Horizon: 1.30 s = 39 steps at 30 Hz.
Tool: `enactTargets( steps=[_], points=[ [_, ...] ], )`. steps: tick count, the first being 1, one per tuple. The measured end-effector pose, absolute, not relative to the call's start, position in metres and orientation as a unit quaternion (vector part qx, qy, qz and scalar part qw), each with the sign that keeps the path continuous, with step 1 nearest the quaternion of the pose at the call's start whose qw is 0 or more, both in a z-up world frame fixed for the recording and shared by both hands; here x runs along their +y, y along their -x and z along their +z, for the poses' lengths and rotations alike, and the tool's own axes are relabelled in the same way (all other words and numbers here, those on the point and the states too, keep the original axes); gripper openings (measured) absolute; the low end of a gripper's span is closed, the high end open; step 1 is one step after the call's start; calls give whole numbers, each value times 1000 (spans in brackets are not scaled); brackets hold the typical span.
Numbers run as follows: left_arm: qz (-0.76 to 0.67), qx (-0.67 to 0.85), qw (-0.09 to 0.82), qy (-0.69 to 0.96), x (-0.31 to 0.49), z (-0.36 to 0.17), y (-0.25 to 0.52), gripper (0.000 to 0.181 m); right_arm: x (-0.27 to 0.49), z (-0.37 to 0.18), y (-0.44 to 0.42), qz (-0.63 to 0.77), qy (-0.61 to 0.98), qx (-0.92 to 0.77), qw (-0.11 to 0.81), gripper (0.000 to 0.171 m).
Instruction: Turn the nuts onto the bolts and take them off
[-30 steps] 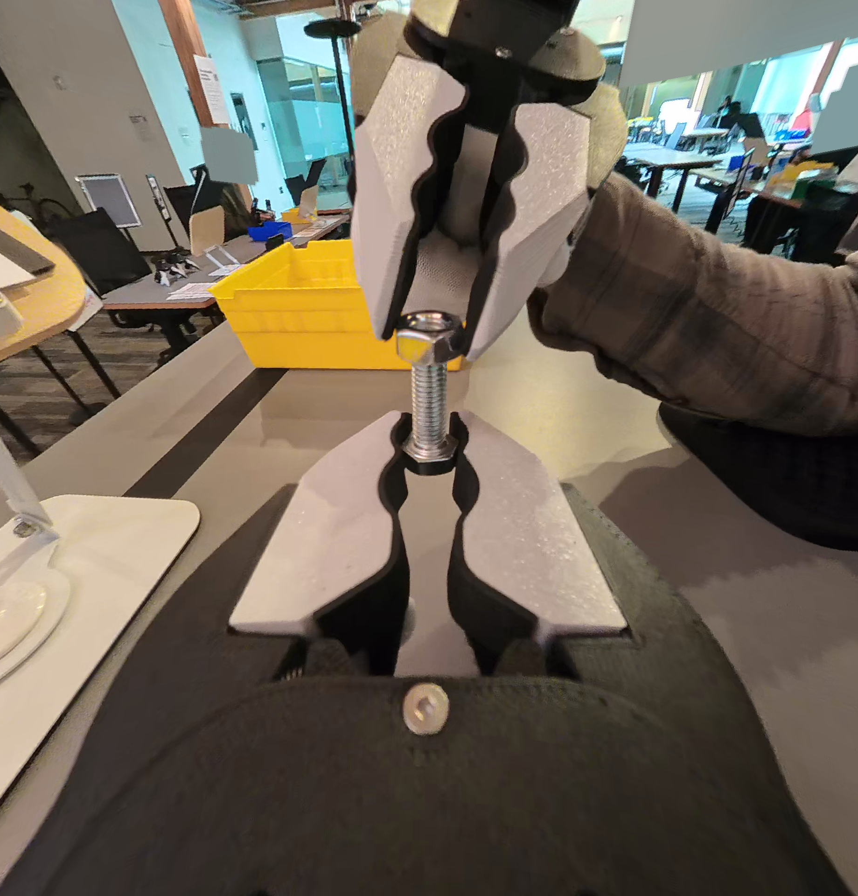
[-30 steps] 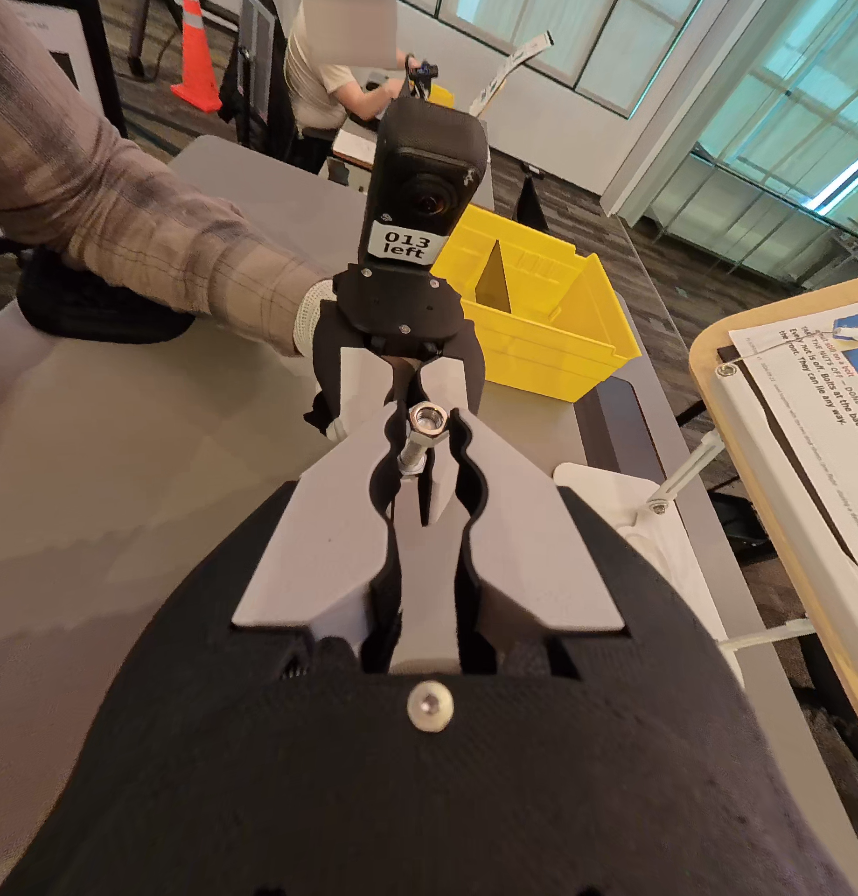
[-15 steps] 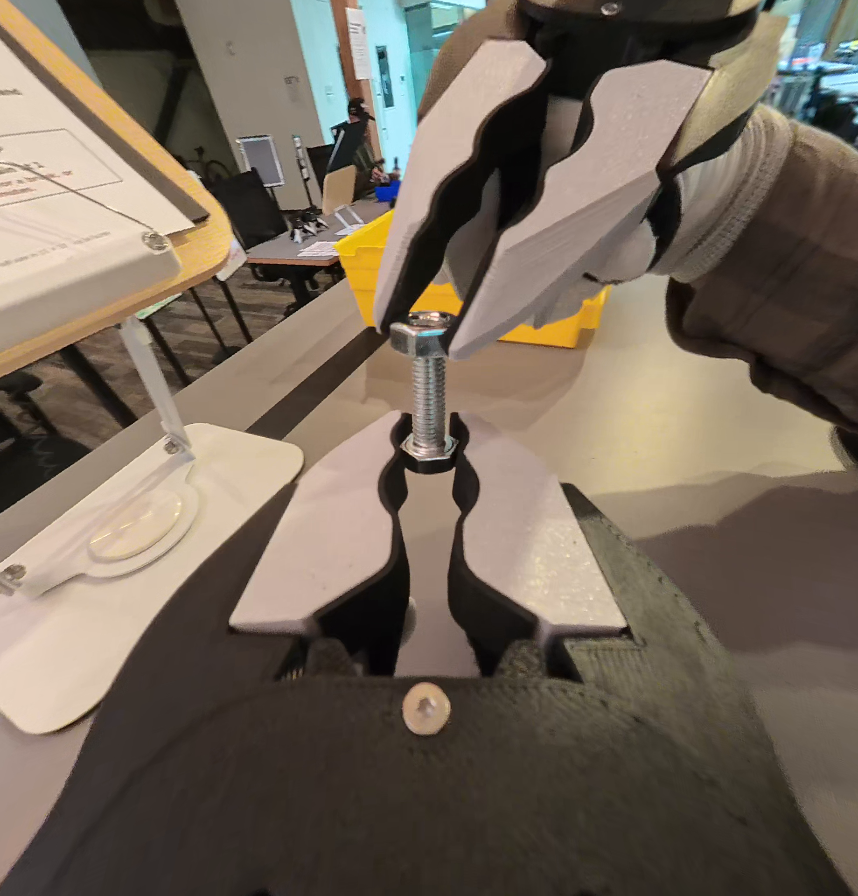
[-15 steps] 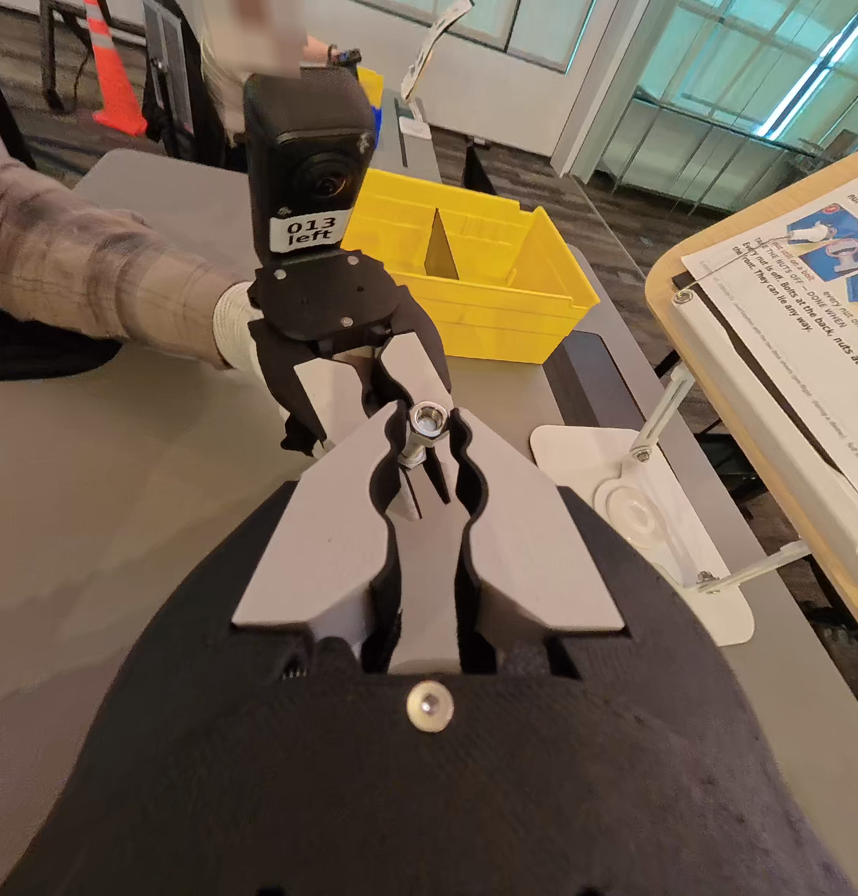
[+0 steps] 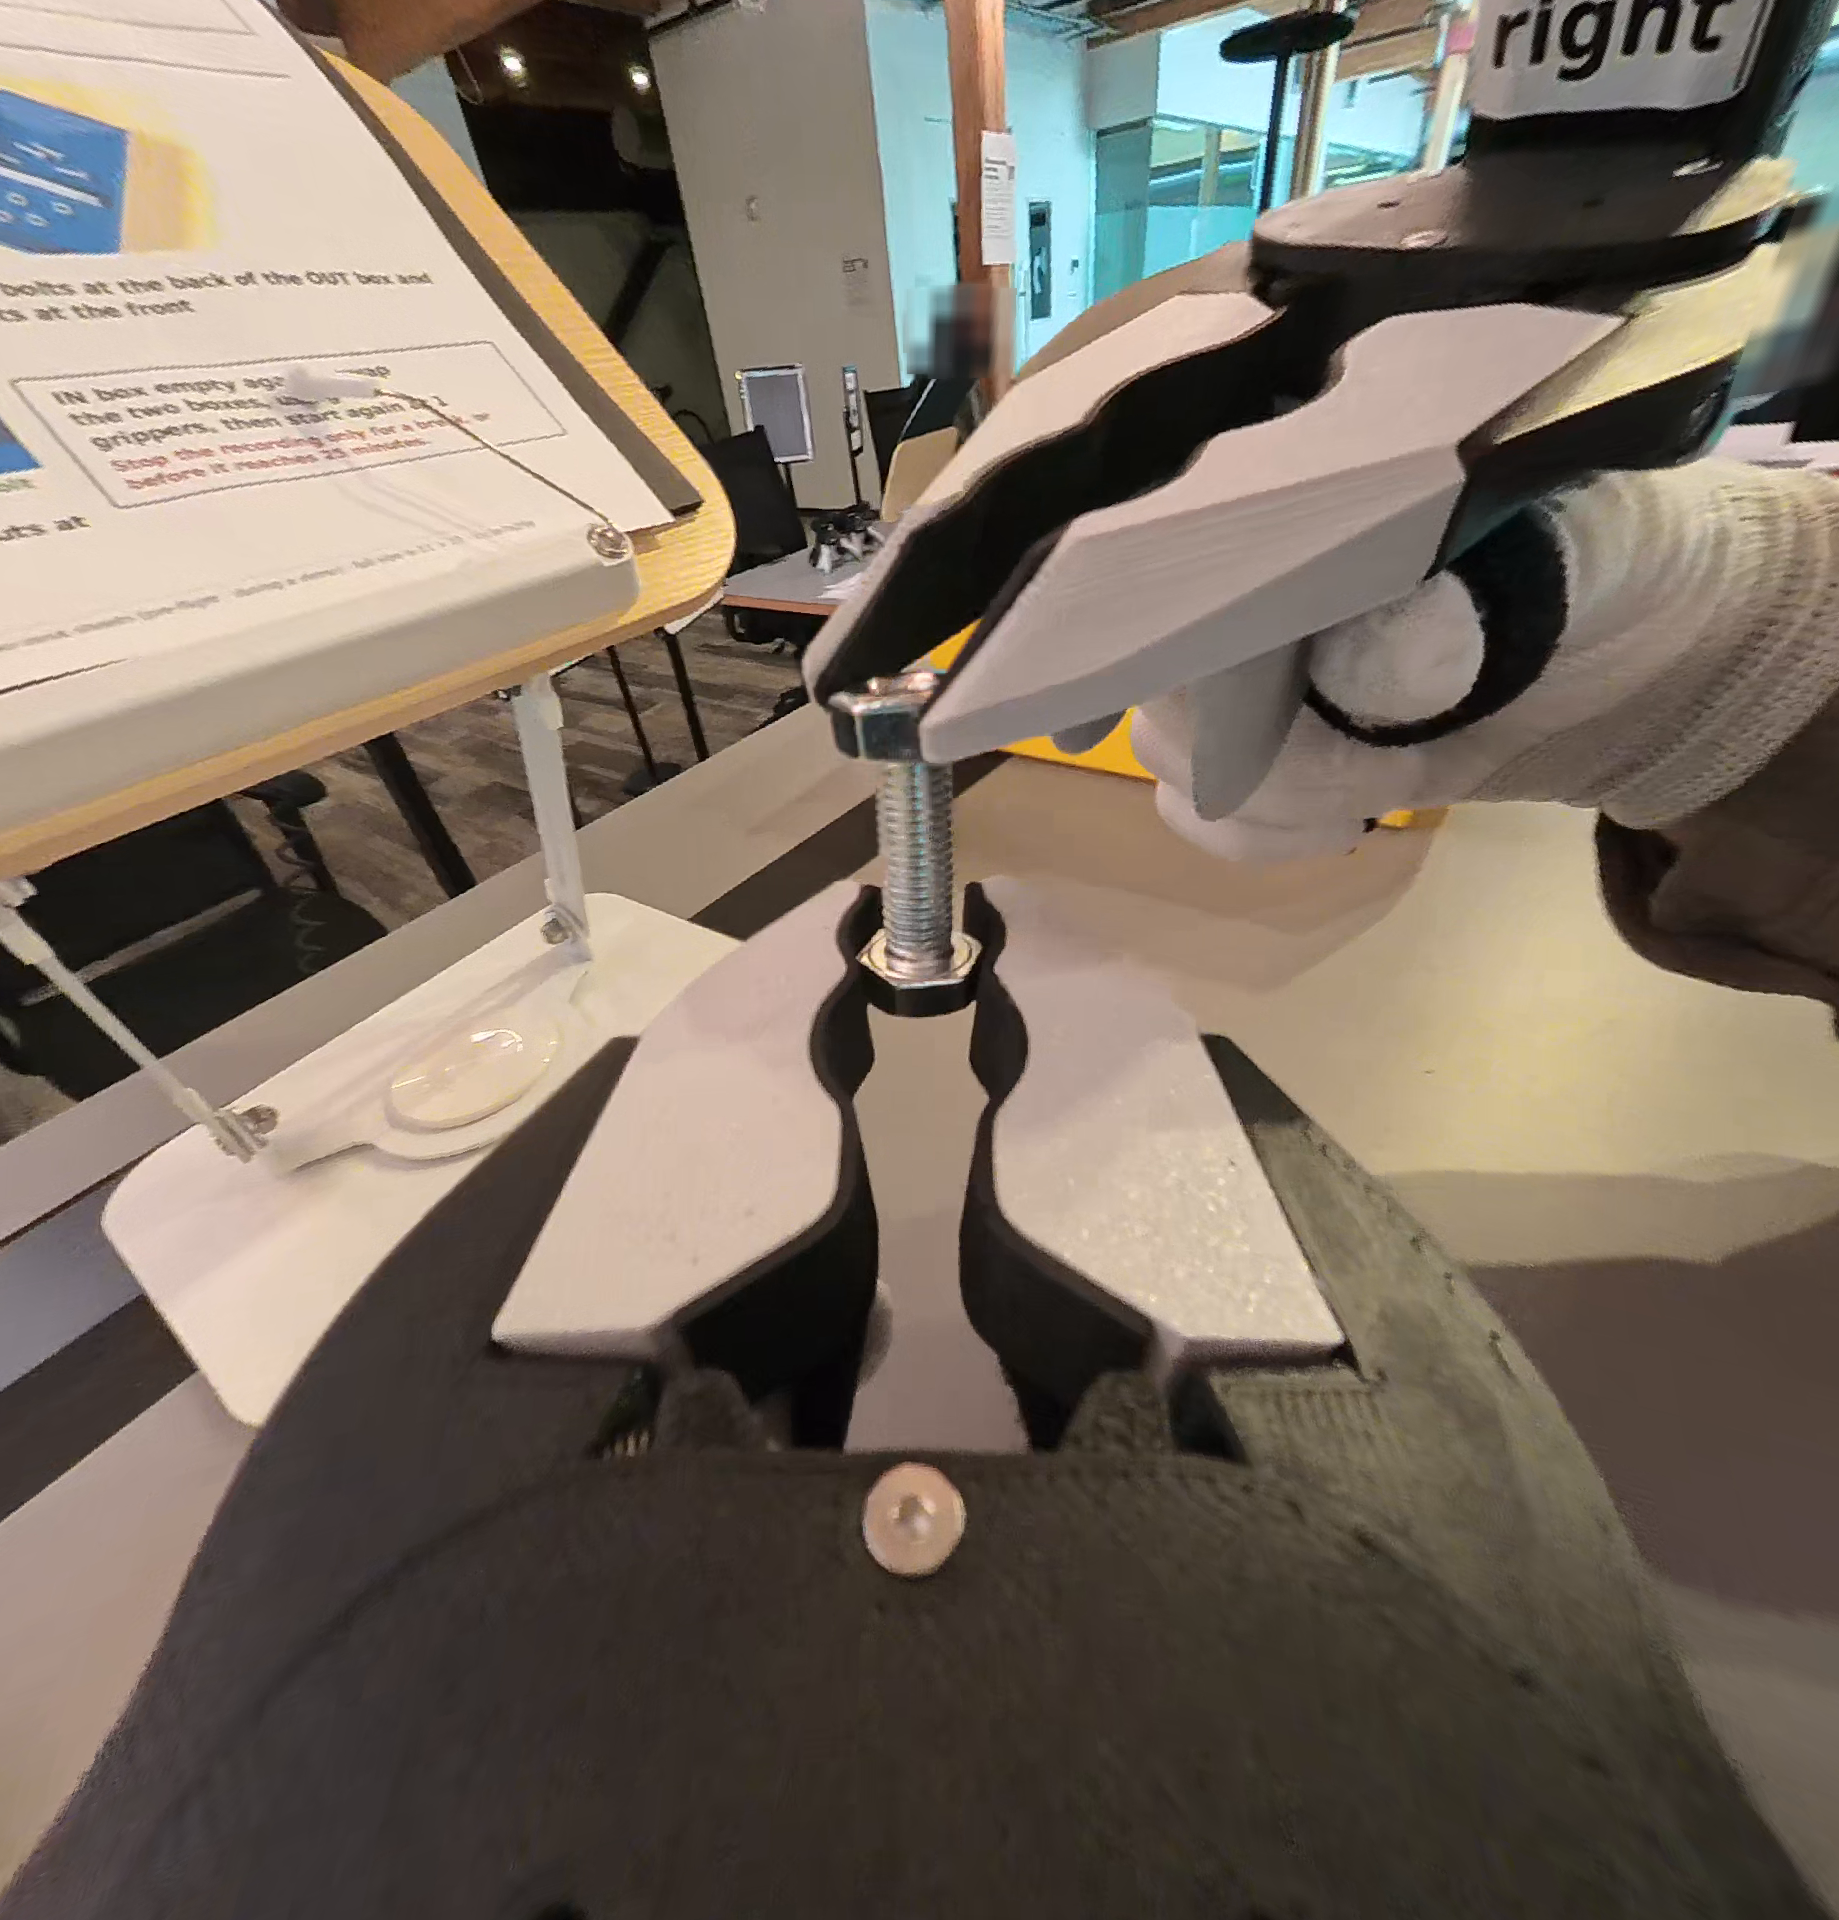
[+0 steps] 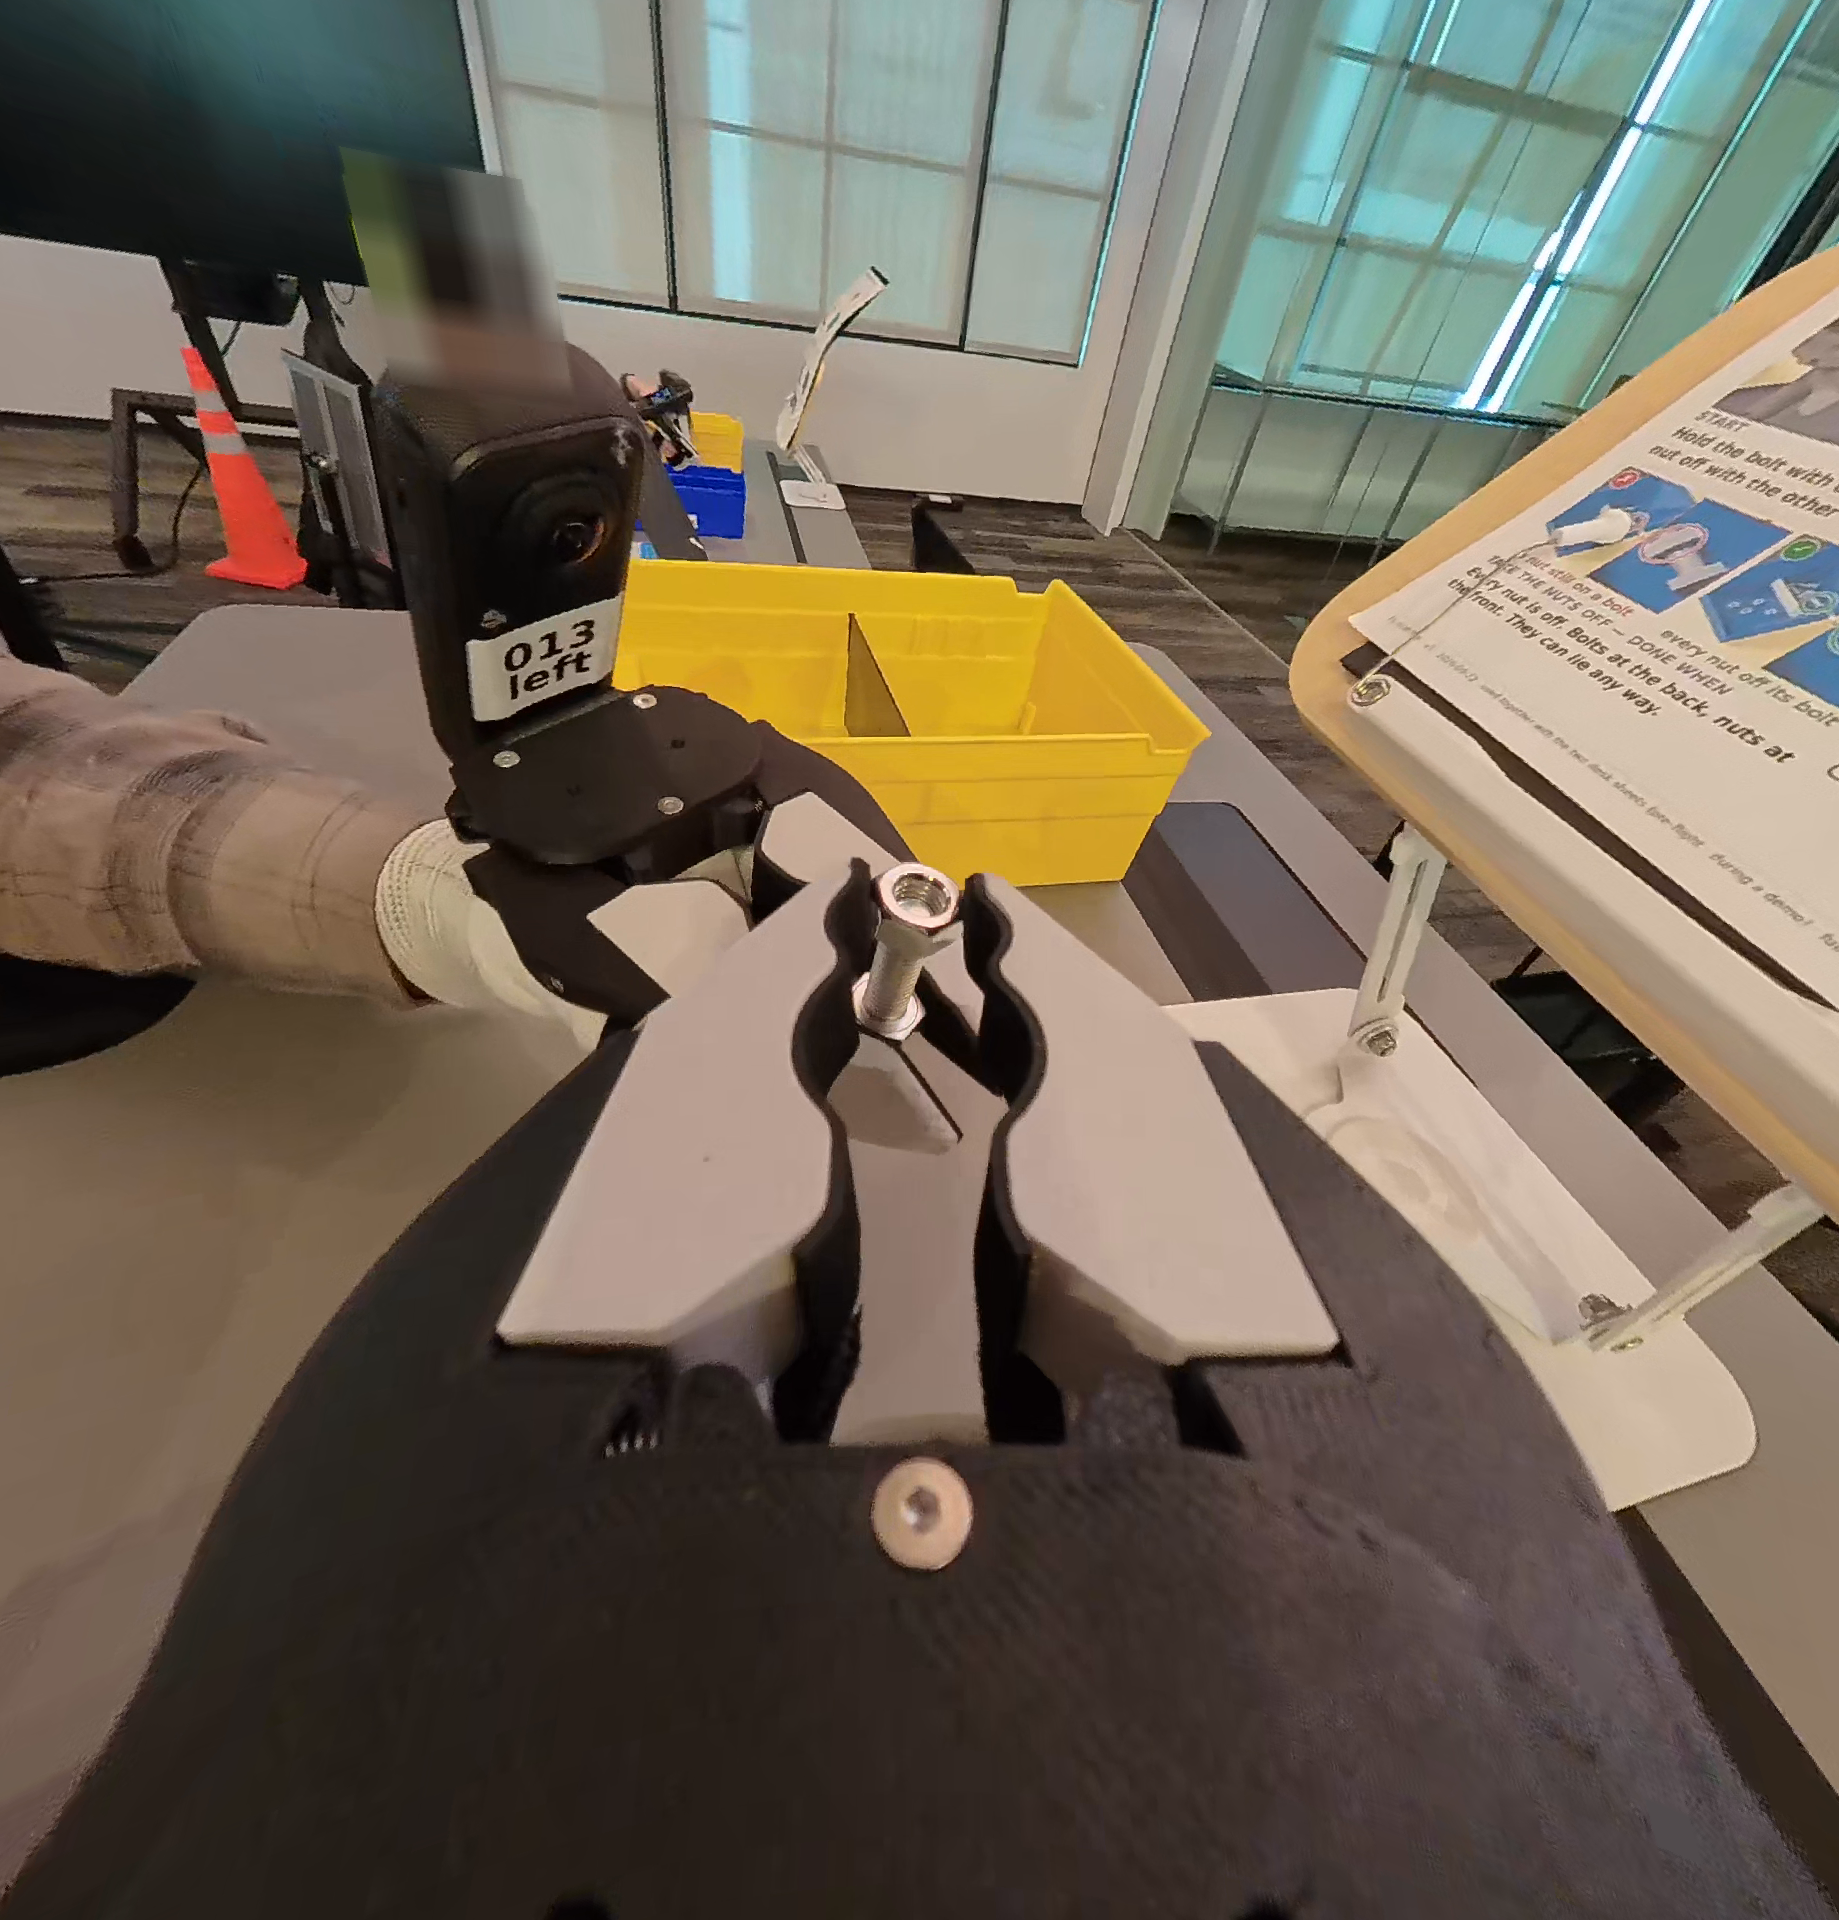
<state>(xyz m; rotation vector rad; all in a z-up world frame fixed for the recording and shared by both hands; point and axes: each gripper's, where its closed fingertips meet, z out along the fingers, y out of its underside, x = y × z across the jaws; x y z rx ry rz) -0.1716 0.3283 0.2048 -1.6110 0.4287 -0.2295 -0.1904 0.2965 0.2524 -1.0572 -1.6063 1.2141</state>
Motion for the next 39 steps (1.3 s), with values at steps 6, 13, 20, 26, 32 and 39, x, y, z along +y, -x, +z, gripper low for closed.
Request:
enactTargets(
  steps=[6, 13, 20, 26, 32, 39],
  points=[
    [-67, 169, 670, 720, 332, 204, 183, 15, 299, 251, 199, 473, 439, -631, 431, 16],
    [-49, 139, 674, 724, 335, 204, 199, 15, 300, 252, 214, 463, 455, -605, 461, 16],
    [-47, 137, 678, 721, 335, 206, 202, 15, 300, 254, 217, 446, 456, -604, 479, 16],
    [-54, 137, 679, 719, 334, 207, 200, 15, 298, 255, 216, 442, 452, -608, 480, 16],
    [-57, 140, 678, 719, 334, 207, 199, 15, 297, 255, 216, 436, 448, -613, 482, 16],
    [-54, 153, 675, 720, 333, 206, 193, 15, 295, 254, 216, 436, 445, -618, 479, 18]
  ],
)
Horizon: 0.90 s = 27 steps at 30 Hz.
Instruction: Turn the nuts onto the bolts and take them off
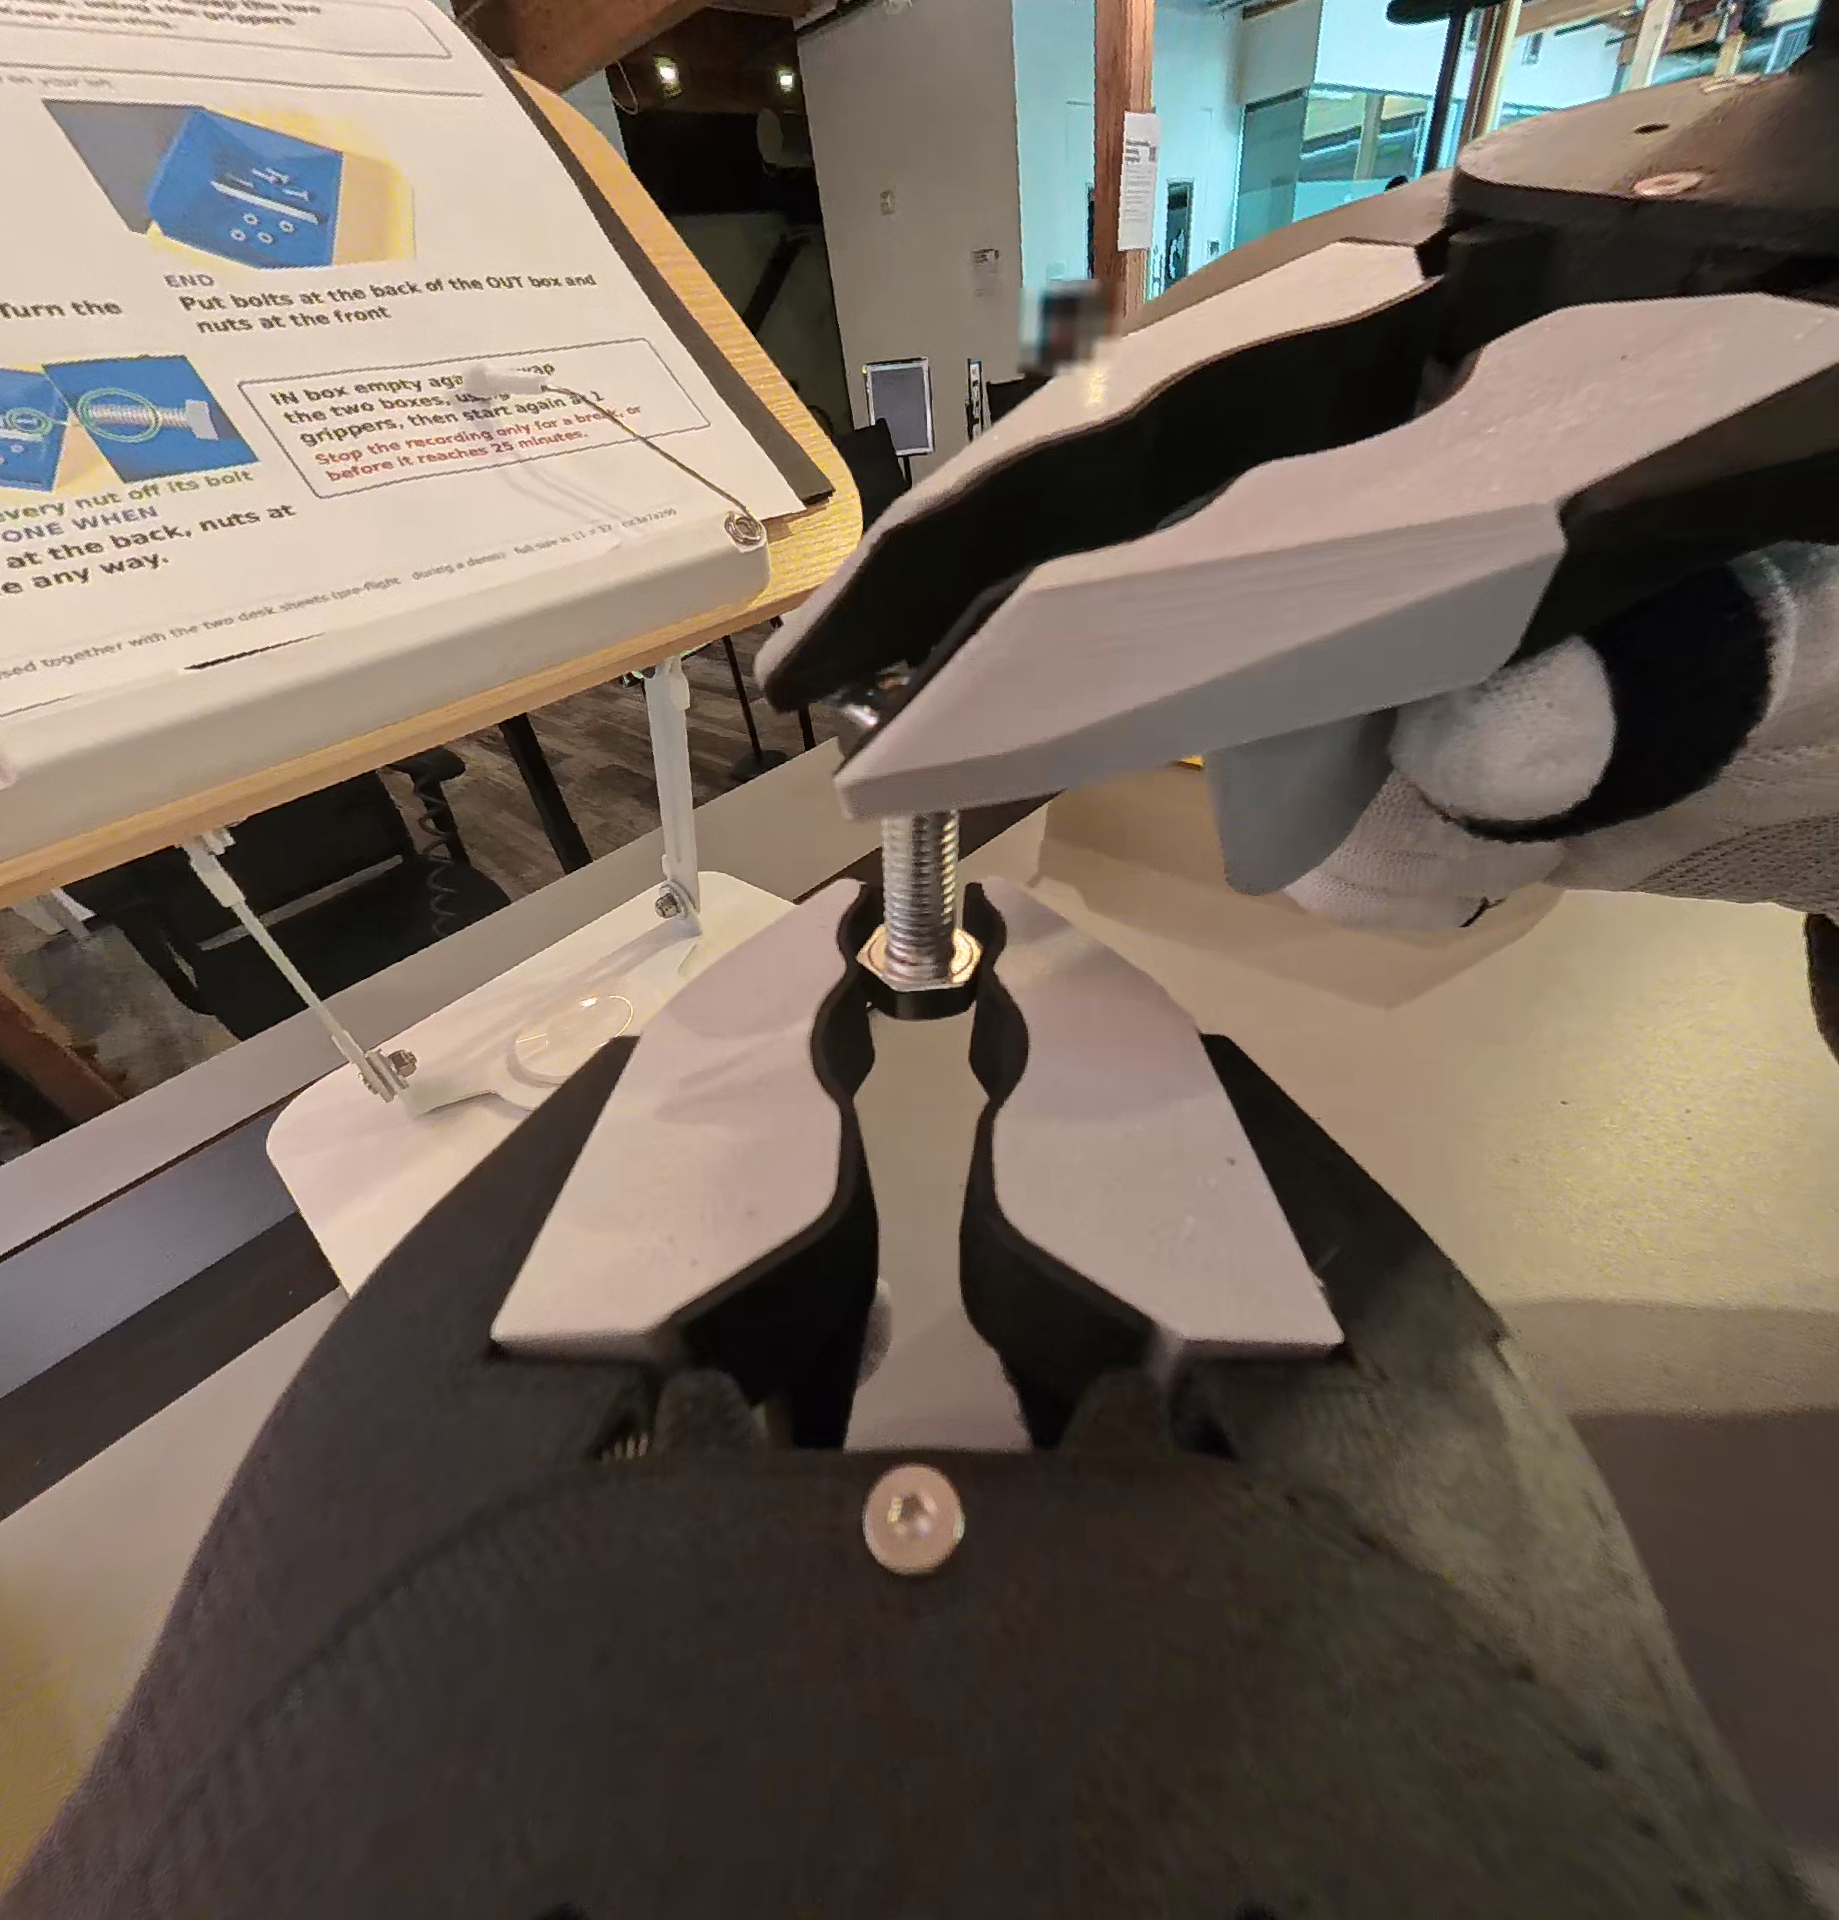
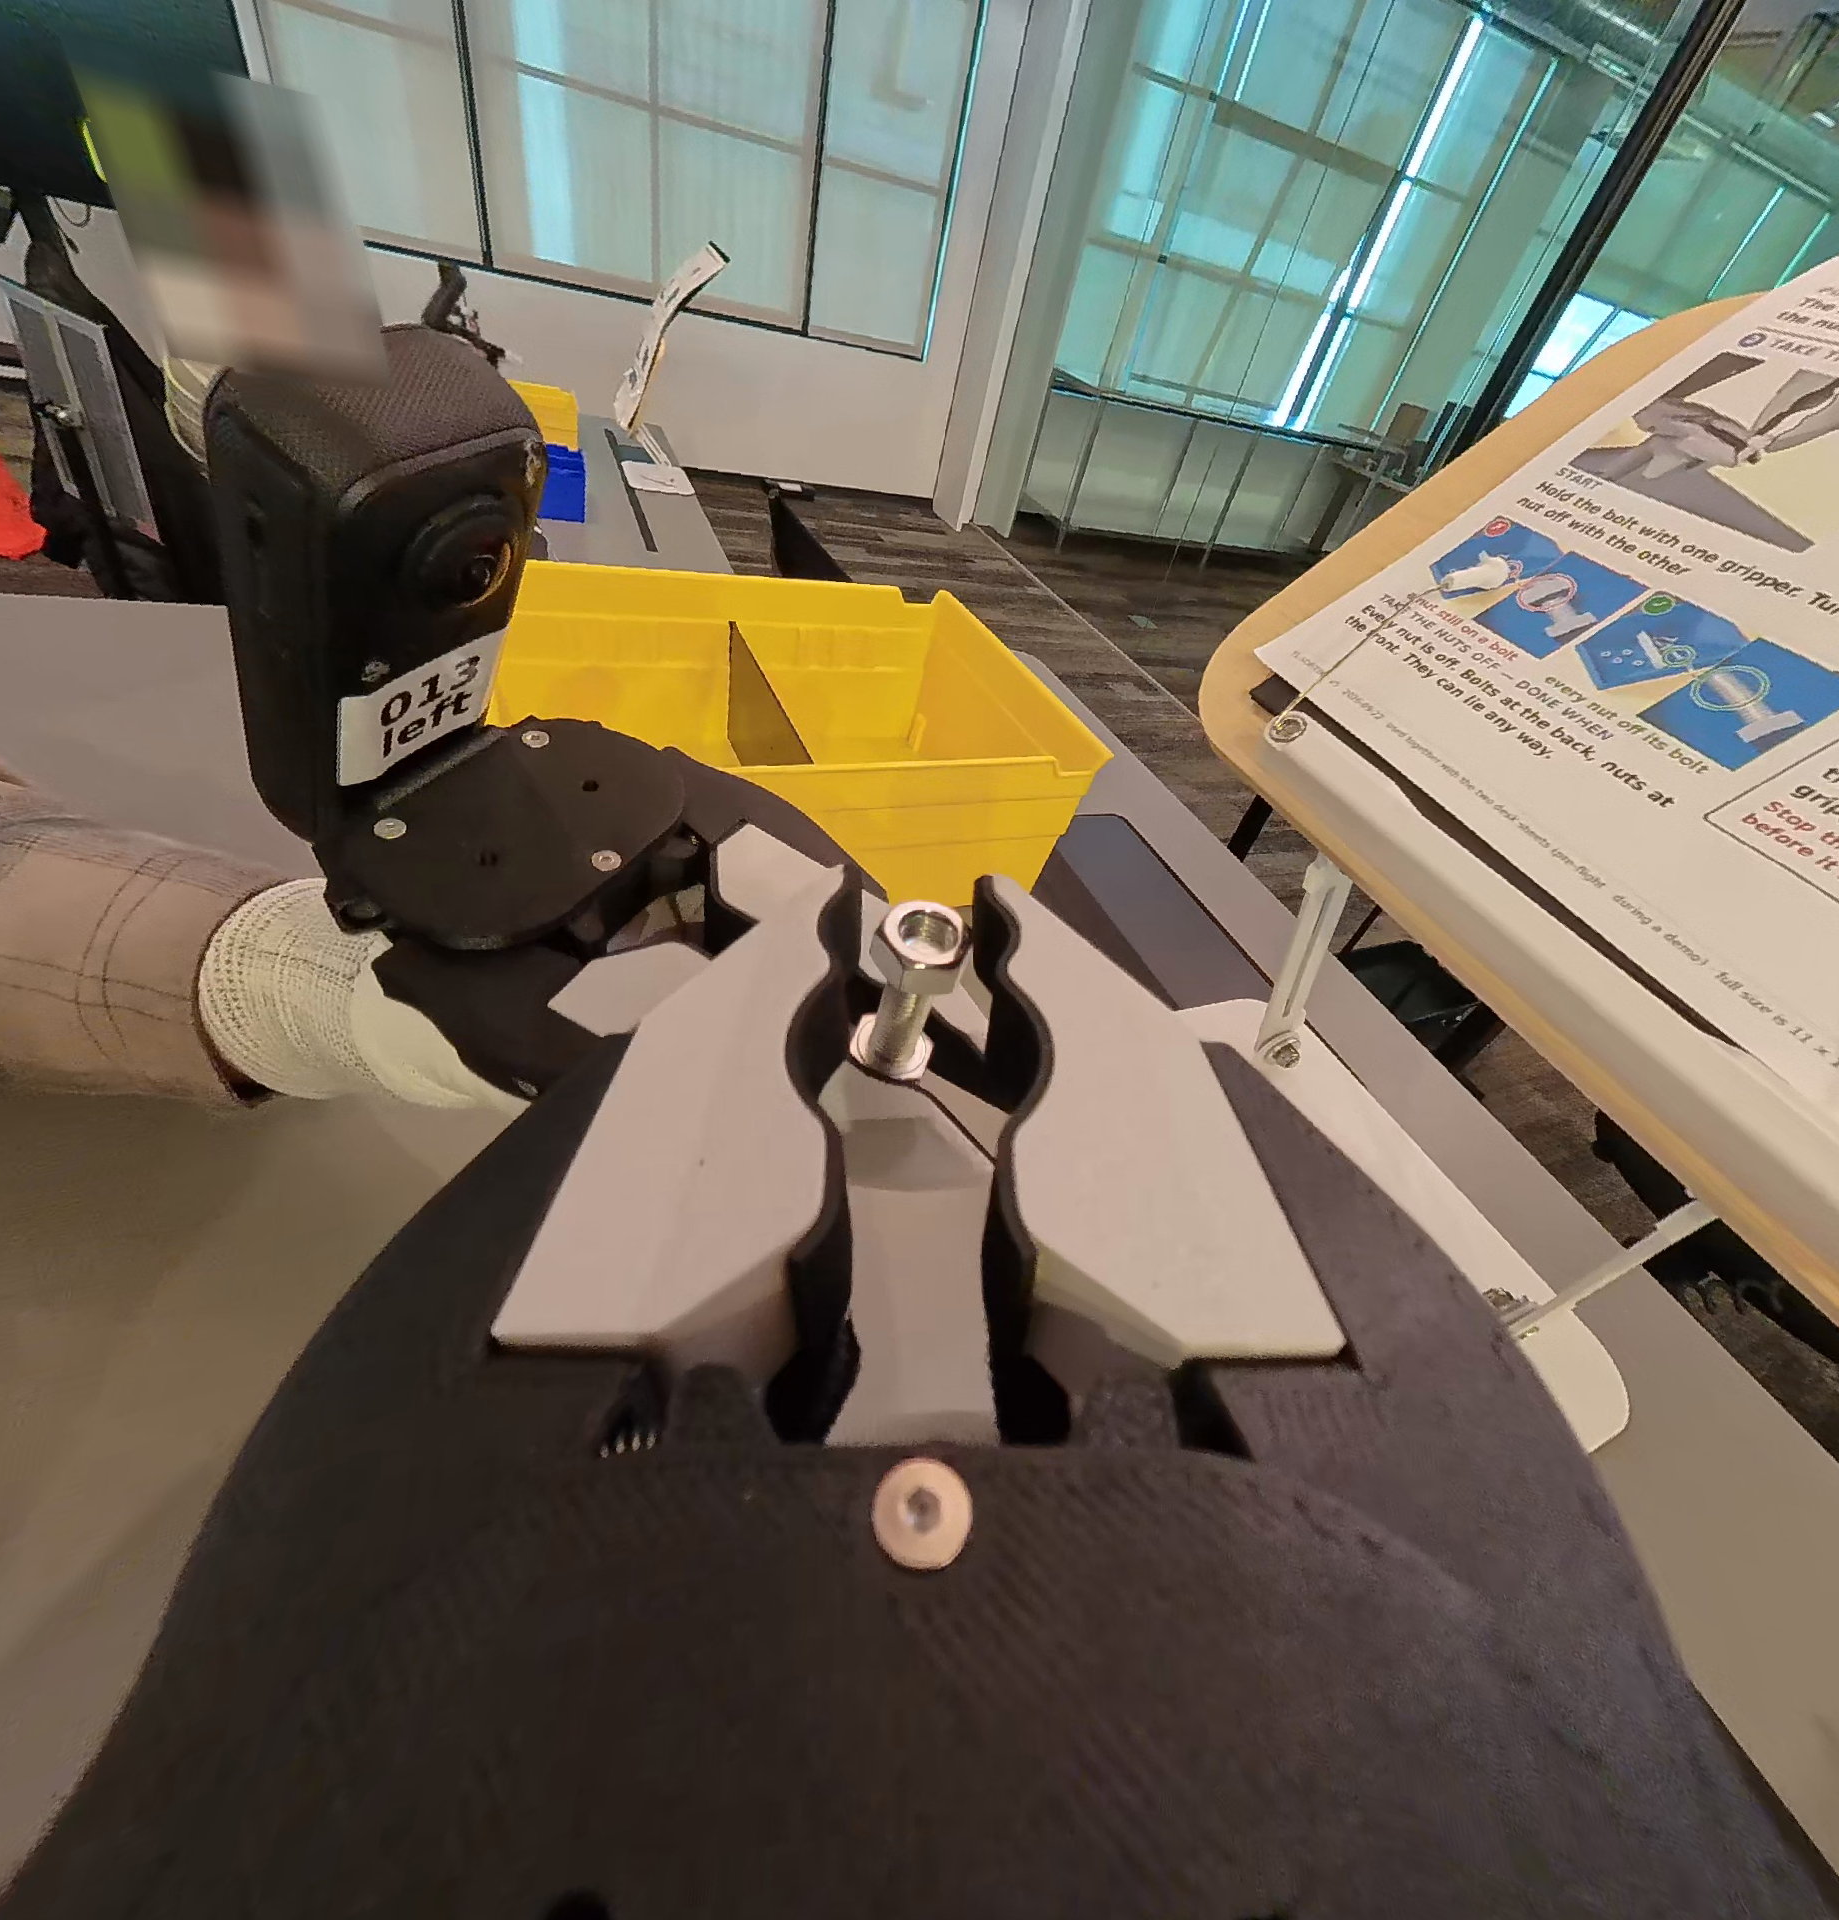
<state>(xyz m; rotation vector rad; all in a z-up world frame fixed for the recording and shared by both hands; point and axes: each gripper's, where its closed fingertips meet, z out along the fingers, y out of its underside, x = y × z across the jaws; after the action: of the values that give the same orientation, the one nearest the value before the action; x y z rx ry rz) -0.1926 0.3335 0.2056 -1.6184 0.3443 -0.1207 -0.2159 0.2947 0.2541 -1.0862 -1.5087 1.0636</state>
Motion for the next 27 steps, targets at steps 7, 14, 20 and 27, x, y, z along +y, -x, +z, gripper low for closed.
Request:
enactTargets(
  steps=[7, 14, 20, 27],
  points=[
    [-59, 151, 677, 718, 333, 207, 193, 15, 295, 259, 213, 439, 440, -617, 483, 28],
    [-90, 159, 673, 717, 330, 211, 189, 15, 297, 257, 204, 480, 441, -614, 445, 42],
    [-155, 215, 656, 707, 319, 212, 167, 15, 287, 261, 192, 555, 414, -604, 394, 40],
    [-178, 233, 649, 702, 315, 211, 157, 15, 281, 259, 185, 585, 395, -607, 366, 26]
  ],
)
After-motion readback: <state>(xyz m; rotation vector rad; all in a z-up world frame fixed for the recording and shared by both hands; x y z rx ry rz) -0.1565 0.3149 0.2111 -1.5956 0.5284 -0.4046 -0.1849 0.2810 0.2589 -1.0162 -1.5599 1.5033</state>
